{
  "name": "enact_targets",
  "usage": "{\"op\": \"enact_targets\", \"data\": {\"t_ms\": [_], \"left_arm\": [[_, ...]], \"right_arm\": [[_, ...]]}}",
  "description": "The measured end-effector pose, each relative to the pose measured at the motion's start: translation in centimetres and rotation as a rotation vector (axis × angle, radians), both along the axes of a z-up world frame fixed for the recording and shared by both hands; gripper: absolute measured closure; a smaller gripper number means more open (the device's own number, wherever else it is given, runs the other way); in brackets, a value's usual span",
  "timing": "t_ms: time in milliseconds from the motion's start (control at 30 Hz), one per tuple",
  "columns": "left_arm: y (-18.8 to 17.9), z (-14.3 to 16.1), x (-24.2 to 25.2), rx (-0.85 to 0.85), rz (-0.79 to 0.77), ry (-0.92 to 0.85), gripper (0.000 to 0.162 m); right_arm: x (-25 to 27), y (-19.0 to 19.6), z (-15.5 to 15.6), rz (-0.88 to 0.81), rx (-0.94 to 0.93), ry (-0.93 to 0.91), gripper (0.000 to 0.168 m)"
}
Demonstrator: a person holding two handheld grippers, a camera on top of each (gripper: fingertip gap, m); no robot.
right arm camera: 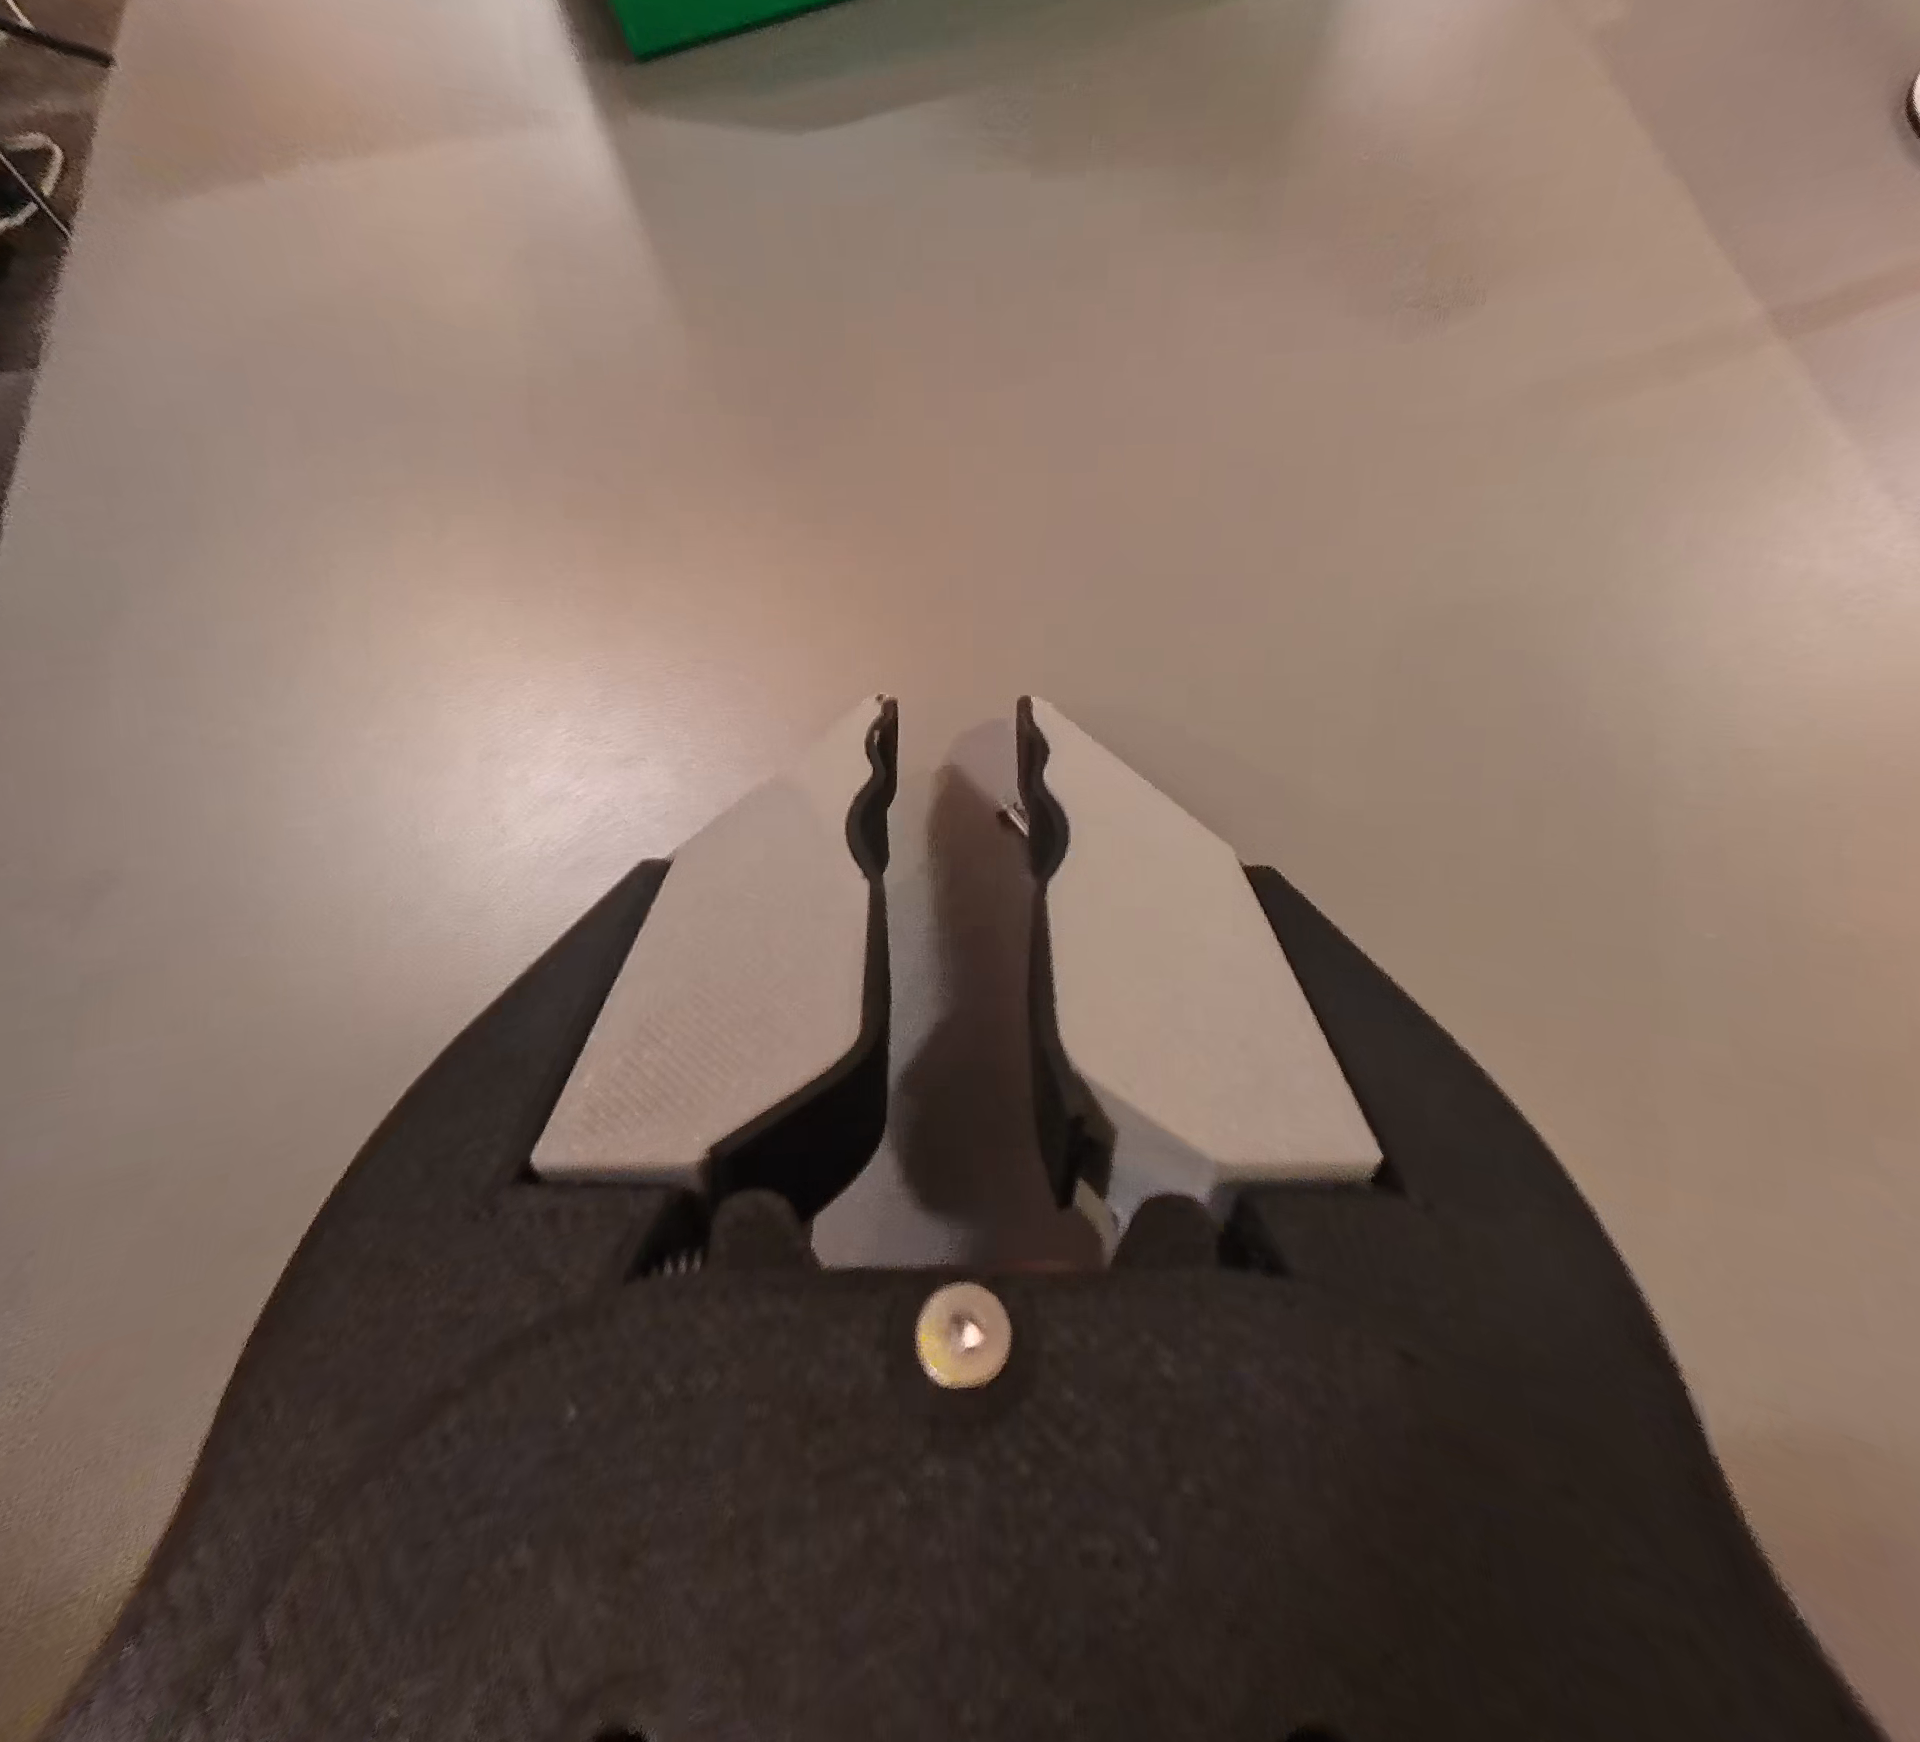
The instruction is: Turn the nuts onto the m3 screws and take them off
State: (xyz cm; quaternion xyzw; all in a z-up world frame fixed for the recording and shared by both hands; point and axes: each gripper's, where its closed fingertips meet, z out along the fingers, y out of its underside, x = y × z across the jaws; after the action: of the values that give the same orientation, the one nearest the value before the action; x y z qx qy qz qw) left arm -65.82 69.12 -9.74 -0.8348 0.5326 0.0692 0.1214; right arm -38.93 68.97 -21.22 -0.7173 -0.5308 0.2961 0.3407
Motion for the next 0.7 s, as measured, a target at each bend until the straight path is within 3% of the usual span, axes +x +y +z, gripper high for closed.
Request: {"op": "enact_targets", "data": {"t_ms": [100,233,500,700], "left_arm": [[-0.1,0.9,4.3,0.009,-0.06,-0.029,0.161],[-0.4,-0.3,10.7,-0.021,-0.159,-0.054,0.161],[-1.1,-6.1,22.5,-0.148,-0.324,-0.102,0.161],[-2.4,-10.2,26.3,-0.223,-0.402,-0.065,0.161]], "right_arm": [[-0.1,-0.1,0.9,-0.005,-0.022,0.057,0.149],[0.9,0.9,2.0,-0.047,0.025,0.064,0.148],[3.5,2.8,5.0,-0.149,0.084,0.117,0.147],[4.6,3.7,4.9,-0.188,0.097,0.086,0.148]]}}
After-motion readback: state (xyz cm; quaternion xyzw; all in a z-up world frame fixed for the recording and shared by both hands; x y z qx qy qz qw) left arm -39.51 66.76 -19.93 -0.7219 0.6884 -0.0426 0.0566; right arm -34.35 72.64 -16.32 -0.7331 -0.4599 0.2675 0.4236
